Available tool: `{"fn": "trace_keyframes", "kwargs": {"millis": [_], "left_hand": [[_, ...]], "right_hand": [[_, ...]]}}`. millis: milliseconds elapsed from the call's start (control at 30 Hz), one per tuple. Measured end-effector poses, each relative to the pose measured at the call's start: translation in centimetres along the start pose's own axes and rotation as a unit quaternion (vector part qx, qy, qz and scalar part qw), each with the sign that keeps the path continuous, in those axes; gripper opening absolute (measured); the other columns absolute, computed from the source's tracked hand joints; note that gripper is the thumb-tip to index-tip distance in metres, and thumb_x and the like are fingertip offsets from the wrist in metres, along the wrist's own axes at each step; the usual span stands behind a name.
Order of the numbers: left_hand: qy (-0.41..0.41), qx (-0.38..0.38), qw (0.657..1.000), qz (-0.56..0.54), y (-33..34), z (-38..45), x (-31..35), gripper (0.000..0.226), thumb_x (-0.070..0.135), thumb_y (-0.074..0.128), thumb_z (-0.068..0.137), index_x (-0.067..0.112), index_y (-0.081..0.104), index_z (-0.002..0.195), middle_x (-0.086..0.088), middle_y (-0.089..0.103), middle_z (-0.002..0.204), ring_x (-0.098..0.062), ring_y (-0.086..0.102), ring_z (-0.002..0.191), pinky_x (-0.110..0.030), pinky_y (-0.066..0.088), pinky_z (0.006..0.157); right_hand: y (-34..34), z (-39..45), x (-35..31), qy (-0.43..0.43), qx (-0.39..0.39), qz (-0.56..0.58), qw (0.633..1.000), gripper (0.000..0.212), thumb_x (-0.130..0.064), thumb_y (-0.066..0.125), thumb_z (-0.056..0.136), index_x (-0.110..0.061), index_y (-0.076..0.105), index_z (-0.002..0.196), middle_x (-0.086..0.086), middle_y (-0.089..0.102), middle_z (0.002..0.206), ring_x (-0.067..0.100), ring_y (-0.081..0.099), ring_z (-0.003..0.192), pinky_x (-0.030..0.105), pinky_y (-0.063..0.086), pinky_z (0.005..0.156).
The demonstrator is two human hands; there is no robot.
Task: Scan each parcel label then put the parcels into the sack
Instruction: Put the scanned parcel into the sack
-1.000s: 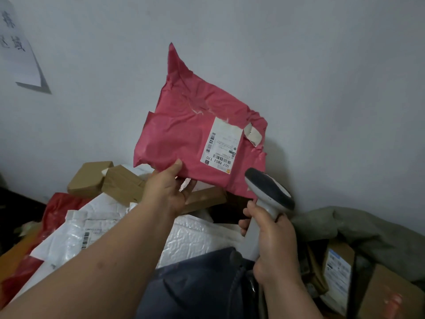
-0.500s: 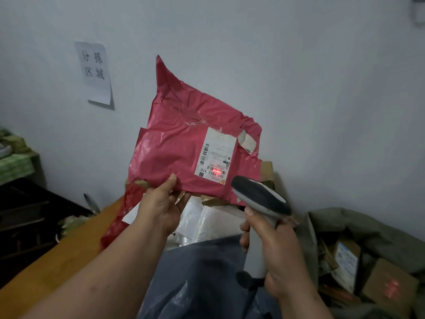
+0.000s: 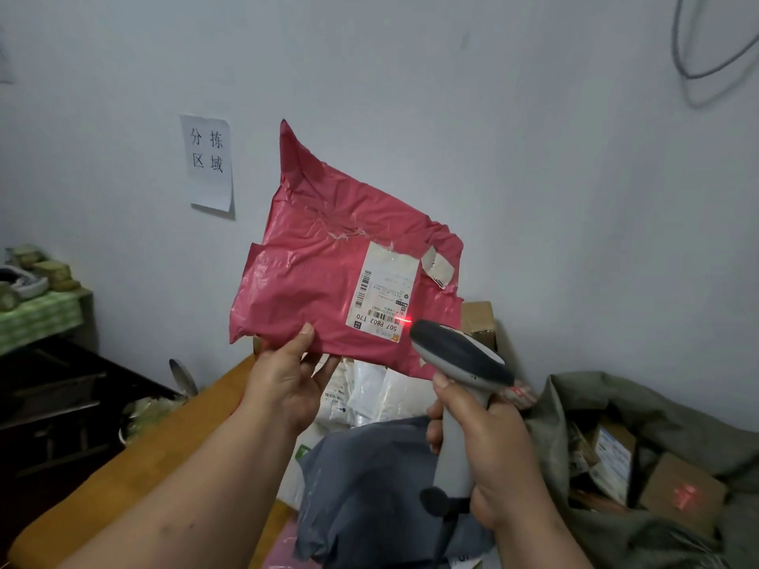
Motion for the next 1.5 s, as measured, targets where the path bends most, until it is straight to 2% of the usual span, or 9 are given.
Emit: {"fn": "trace_keyframes", "kwargs": {"millis": [567, 767, 833, 933, 1133, 1200, 1300, 1400, 1500], "left_hand": [[0.003, -0.011, 1.000, -0.002, -0.7, -2.7, 1.0, 0.050, 0.007, 0.067, 0.091, 0.020, 0.052, 0.137, -0.009, 0.070, 0.120, -0.025, 0.075, 0.094, -0.046, 0.062, 0.077], [-0.005, -0.026, 0.999, 0.040, 0.8, -3.8, -1.3, 0.035, 0.009, 0.065, 0.093, 0.017, 0.056, 0.126, -0.008, 0.072, 0.113, -0.023, 0.073, 0.098, -0.045, 0.057, 0.091], [-0.002, -0.036, 0.997, 0.064, 1.8, -4.0, -2.6, 0.028, 0.007, 0.064, 0.094, 0.021, 0.057, 0.117, -0.007, 0.071, 0.114, -0.024, 0.070, 0.102, -0.044, 0.057, 0.087], [0.016, -0.068, 0.990, 0.120, 4.0, -4.5, -4.8, 0.034, 0.007, 0.062, 0.095, 0.018, 0.057, 0.127, -0.005, 0.071, 0.118, -0.022, 0.071, 0.103, -0.039, 0.059, 0.075], [0.070, -0.150, 0.954, 0.249, 10.0, -6.0, -10.8, 0.022, 0.008, 0.066, 0.094, 0.020, 0.065, 0.112, 0.001, 0.075, 0.110, -0.015, 0.073, 0.092, -0.034, 0.061, 0.073], [0.087, -0.171, 0.937, 0.291, 12.4, -6.5, -13.7, 0.017, 0.010, 0.067, 0.093, 0.017, 0.066, 0.108, 0.003, 0.076, 0.101, -0.011, 0.072, 0.085, -0.034, 0.062, 0.075], [0.109, -0.201, 0.911, 0.342, 16.0, -7.4, -18.9, 0.014, 0.010, 0.068, 0.092, 0.019, 0.069, 0.103, 0.005, 0.077, 0.092, -0.010, 0.073, 0.082, -0.030, 0.061, 0.071], [0.128, -0.200, 0.884, 0.403, 18.6, -8.0, -24.9, 0.018, 0.019, 0.072, 0.090, 0.028, 0.070, 0.105, 0.008, 0.077, 0.095, -0.014, 0.073, 0.088, -0.034, 0.060, 0.074], [0.149, -0.190, 0.834, 0.496, 20.9, -8.0, -30.6, 0.015, 0.030, 0.072, 0.089, 0.041, 0.065, 0.097, 0.015, 0.073, 0.093, -0.010, 0.069, 0.089, -0.032, 0.056, 0.074]], "right_hand": [[-0.1, -3.2, -0.5, -0.001, -0.004, 0.013, 1.000, 0.019, -0.023, 0.077, 0.086, -0.006, 0.072, 0.091, 0.009, 0.067, 0.066, 0.017, 0.060, 0.053, 0.027, 0.051, 0.051], [-3.9, -3.9, -0.1, 0.008, 0.056, -0.024, 0.998, 0.021, -0.028, 0.076, 0.088, -0.008, 0.072, 0.093, 0.001, 0.070, 0.064, 0.013, 0.062, 0.053, 0.026, 0.052, 0.054], [-6.0, -4.0, 0.0, 0.010, 0.087, -0.022, 0.996, 0.022, -0.028, 0.075, 0.088, -0.006, 0.071, 0.091, 0.001, 0.068, 0.061, 0.012, 0.061, 0.051, 0.026, 0.051, 0.051], [-9.5, -3.8, 0.3, 0.018, 0.128, -0.032, 0.991, 0.026, -0.031, 0.075, 0.088, -0.005, 0.071, 0.083, 0.002, 0.067, 0.059, 0.012, 0.061, 0.050, 0.030, 0.051, 0.055], [-18.0, -3.0, 0.8, 0.011, 0.209, -0.023, 0.978, 0.017, -0.031, 0.074, 0.089, -0.015, 0.070, 0.092, -0.006, 0.069, 0.058, 0.006, 0.063, 0.050, 0.019, 0.051, 0.047], [-22.2, -2.6, 0.9, 0.016, 0.249, -0.025, 0.968, 0.015, -0.031, 0.074, 0.089, -0.019, 0.069, 0.095, -0.006, 0.071, 0.063, 0.006, 0.065, 0.052, 0.021, 0.051, 0.046], [-29.7, -1.7, 1.4, 0.042, 0.302, -0.053, 0.951, 0.019, -0.036, 0.074, 0.088, -0.022, 0.068, 0.099, 0.000, 0.075, 0.083, 0.015, 0.072, 0.068, 0.031, 0.057, 0.061], [-36.5, 0.0, 2.4, 0.096, 0.302, -0.073, 0.946, 0.015, -0.038, 0.073, 0.089, -0.028, 0.062, 0.088, 0.004, 0.073, 0.090, 0.024, 0.075, 0.075, 0.046, 0.061, 0.079], [-41.4, 2.3, 3.8, 0.157, 0.262, -0.123, 0.944, 0.019, -0.041, 0.070, 0.089, -0.032, 0.055, 0.081, 0.003, 0.071, 0.092, 0.022, 0.075, 0.067, 0.044, 0.062, 0.077]]}}
Point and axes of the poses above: each hand's wrist, its own z-axis towards the middle knuckle, its own y-axis out of the palm, x = y × z, the point moved 8 cm from there along z, towards the middle knuckle
